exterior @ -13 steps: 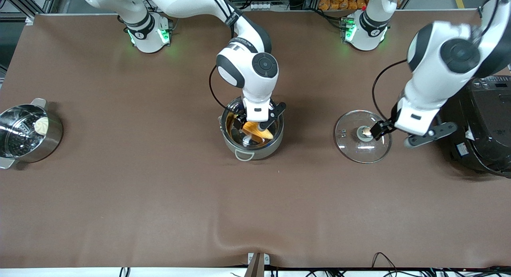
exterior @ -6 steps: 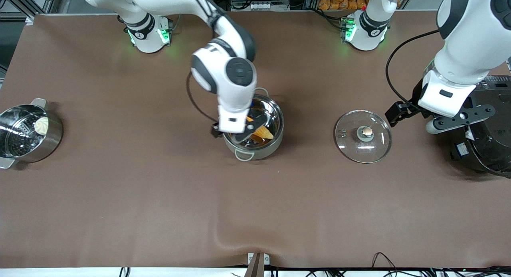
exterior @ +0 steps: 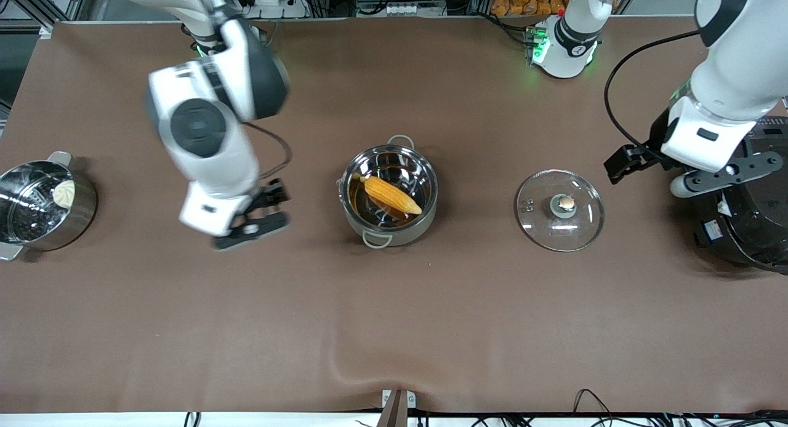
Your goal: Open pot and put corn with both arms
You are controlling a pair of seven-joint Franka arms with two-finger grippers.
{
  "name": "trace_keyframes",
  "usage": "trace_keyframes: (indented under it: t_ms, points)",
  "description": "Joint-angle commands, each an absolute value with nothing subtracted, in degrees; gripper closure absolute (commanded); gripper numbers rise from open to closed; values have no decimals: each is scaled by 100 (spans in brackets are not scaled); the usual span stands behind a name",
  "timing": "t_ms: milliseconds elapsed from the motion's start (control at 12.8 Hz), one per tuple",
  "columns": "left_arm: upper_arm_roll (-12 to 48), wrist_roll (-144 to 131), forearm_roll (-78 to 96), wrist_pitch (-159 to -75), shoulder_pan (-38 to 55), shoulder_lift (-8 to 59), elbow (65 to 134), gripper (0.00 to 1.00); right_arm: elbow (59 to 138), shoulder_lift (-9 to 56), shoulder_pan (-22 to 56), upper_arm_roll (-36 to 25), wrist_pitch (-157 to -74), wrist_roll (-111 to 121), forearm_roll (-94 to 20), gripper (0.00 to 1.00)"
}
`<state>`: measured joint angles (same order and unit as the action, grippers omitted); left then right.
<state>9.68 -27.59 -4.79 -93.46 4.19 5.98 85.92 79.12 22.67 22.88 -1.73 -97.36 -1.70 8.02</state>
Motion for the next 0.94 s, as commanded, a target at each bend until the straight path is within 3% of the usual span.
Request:
trace_keyframes:
  t_ms: [0,234,546,702,858]
  points:
    - [914,-2059,-246,-9071,281,431,8525,0,8524,1470,1532,-35,-9590,112,782,0]
    - [914,-2021,-290,-9053,290,387,8552,0,8683,933,636,-27,-9238,228,-24,0]
    - [923,-1881,-246,-8992,281,115,8823,0,9210,-68,46,0,-9062,501,-62,0]
    - [923,-1592,-246,-8921,220,35,8886,0,9211,-368,-725,559,-8896,510,-53,0]
    - [923,-1285,-246,-8921,62,-70,9025,0,9167,-475,-826,633,-8624,265,-53,0]
